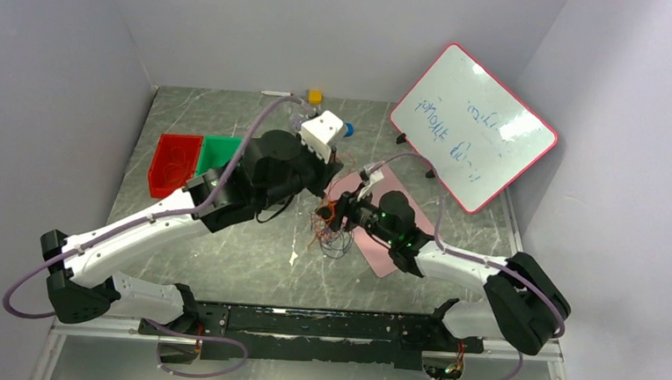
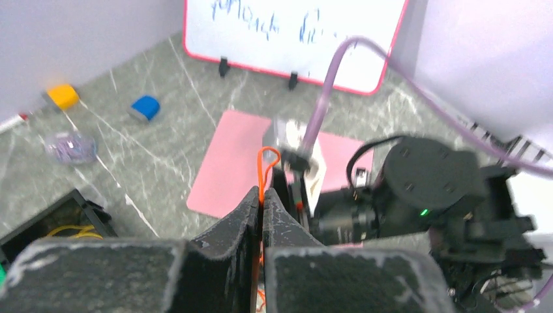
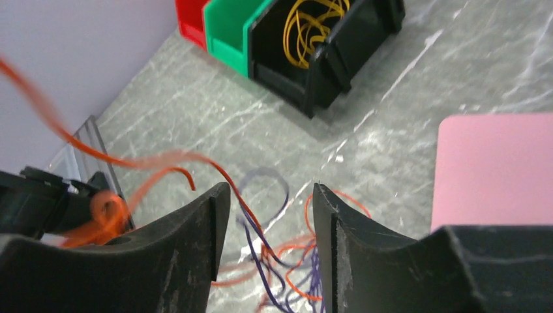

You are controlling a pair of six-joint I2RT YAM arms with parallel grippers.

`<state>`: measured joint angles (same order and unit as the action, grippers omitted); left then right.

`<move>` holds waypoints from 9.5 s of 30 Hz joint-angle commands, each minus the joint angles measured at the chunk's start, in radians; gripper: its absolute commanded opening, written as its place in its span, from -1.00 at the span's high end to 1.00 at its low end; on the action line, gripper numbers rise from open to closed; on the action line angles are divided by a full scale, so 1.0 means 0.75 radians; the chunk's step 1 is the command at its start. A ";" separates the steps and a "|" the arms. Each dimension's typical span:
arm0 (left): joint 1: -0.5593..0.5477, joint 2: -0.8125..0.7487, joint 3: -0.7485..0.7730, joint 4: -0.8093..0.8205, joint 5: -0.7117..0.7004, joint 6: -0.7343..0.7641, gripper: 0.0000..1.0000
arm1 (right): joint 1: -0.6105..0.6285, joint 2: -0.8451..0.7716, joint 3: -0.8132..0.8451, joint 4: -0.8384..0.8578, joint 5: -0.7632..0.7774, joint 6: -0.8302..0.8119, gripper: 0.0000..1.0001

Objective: Untangle the cables

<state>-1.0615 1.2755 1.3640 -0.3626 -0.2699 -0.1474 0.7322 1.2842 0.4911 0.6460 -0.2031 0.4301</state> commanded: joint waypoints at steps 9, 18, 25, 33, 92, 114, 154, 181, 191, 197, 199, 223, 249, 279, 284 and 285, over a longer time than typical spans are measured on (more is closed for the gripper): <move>0.108 0.049 0.402 -0.016 0.044 0.167 0.86 | 0.048 0.162 -0.101 0.093 0.100 0.063 0.28; 0.137 0.139 0.678 -0.074 0.015 0.316 0.86 | 0.047 0.301 -0.131 0.126 0.154 0.086 0.40; 0.147 0.196 0.826 -0.093 0.024 0.389 0.86 | 0.047 0.365 -0.163 0.171 0.169 0.111 0.60; 0.155 0.245 1.024 -0.113 -0.034 0.513 0.86 | 0.047 0.414 -0.172 0.171 0.178 0.090 0.54; 1.383 0.088 0.568 0.039 0.070 0.433 0.86 | 0.042 -0.064 0.116 -0.236 0.112 -0.033 -0.21; 1.595 0.111 0.291 0.132 0.059 0.365 0.86 | 0.028 -0.103 0.167 -0.337 0.101 -0.062 -0.25; 1.687 0.074 0.153 0.097 0.095 0.232 0.86 | 0.016 -0.154 0.110 -0.356 0.094 -0.045 -0.26; 1.719 -0.071 -0.064 -0.205 0.276 -0.006 0.86 | 0.014 -0.089 0.138 -0.374 0.117 -0.085 -0.26; 1.719 0.023 -0.106 -0.191 0.061 -0.012 0.86 | 0.013 -0.083 0.122 -0.348 0.095 -0.067 -0.26; 1.721 0.077 -0.107 -0.145 -0.170 0.006 0.86 | 0.013 -0.113 0.130 -0.398 0.109 -0.109 -0.26; 1.721 0.094 -0.111 -0.126 -0.202 0.021 0.86 | 0.011 -0.125 0.129 -0.410 0.121 -0.121 -0.26; 1.722 0.667 0.024 -0.127 0.232 -0.023 0.86 | 0.004 -0.173 0.107 -0.438 0.140 -0.143 -0.26; 1.728 0.755 0.076 -0.118 0.256 -0.020 0.52 | -0.001 -0.220 0.108 -0.479 0.158 -0.157 -0.27; 1.037 -0.155 -0.580 0.183 0.561 -0.335 -0.14 | -0.100 -0.012 0.292 -0.923 0.189 -0.119 -0.26; 0.796 -0.045 -0.617 0.319 0.640 -0.332 -0.14 | -0.131 0.021 0.275 -0.914 0.022 -0.131 -0.26; 0.751 -0.017 -0.605 0.331 0.630 -0.325 -0.14 | -0.131 0.031 0.267 -0.910 -0.010 -0.131 -0.26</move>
<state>-0.3958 1.2045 0.9070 -0.2310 0.1352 -0.3691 0.6449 1.2831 0.6842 -0.0296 -0.0887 0.3428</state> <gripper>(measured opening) 0.571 0.632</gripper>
